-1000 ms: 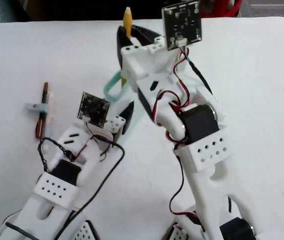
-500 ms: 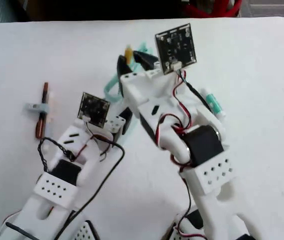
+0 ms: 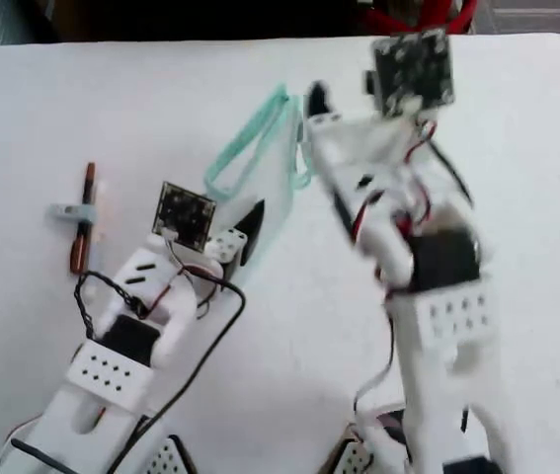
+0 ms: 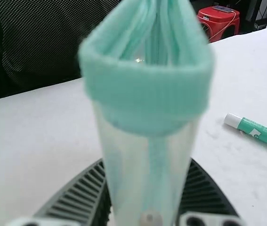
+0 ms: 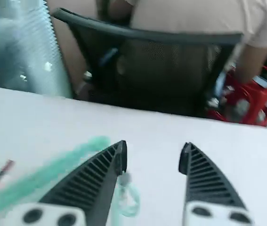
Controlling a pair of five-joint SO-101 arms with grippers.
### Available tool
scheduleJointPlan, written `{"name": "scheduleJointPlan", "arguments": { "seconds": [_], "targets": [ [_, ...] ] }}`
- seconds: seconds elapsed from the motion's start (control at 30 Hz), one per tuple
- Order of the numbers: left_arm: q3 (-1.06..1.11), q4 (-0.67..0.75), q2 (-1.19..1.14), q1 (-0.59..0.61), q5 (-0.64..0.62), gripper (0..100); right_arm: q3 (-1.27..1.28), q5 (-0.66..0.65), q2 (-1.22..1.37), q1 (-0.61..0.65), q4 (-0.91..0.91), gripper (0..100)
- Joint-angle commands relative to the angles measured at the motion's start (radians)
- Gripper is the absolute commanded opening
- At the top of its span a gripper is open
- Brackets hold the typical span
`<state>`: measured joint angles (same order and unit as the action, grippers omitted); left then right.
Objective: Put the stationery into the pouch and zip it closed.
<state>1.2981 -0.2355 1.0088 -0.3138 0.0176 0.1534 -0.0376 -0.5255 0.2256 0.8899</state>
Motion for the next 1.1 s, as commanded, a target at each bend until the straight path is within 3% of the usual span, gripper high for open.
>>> {"name": "scheduleJointPlan", "arguments": {
  "seconds": [0.0,0.13,0.33,0.5,1.07],
  "targets": [
    [-0.015,0.028,0.01,0.004,-0.009,18,-0.074,-0.14,0.194,-0.116,0.022,14.3],
    [-0.015,0.028,0.01,0.005,-0.009,18,-0.193,-0.302,0.375,-0.171,0.136,14.4],
    [-0.015,0.028,0.01,0.005,-0.009,18,-0.397,-0.365,0.665,-0.306,0.268,14.4],
    [-0.014,0.028,0.01,0.005,-0.009,18,-0.562,-0.463,0.947,-0.341,0.394,14.5],
    [-0.012,0.028,0.01,0.005,-0.008,18,-1.192,-0.506,1.524,-0.369,0.65,13.5]
  ]
}}
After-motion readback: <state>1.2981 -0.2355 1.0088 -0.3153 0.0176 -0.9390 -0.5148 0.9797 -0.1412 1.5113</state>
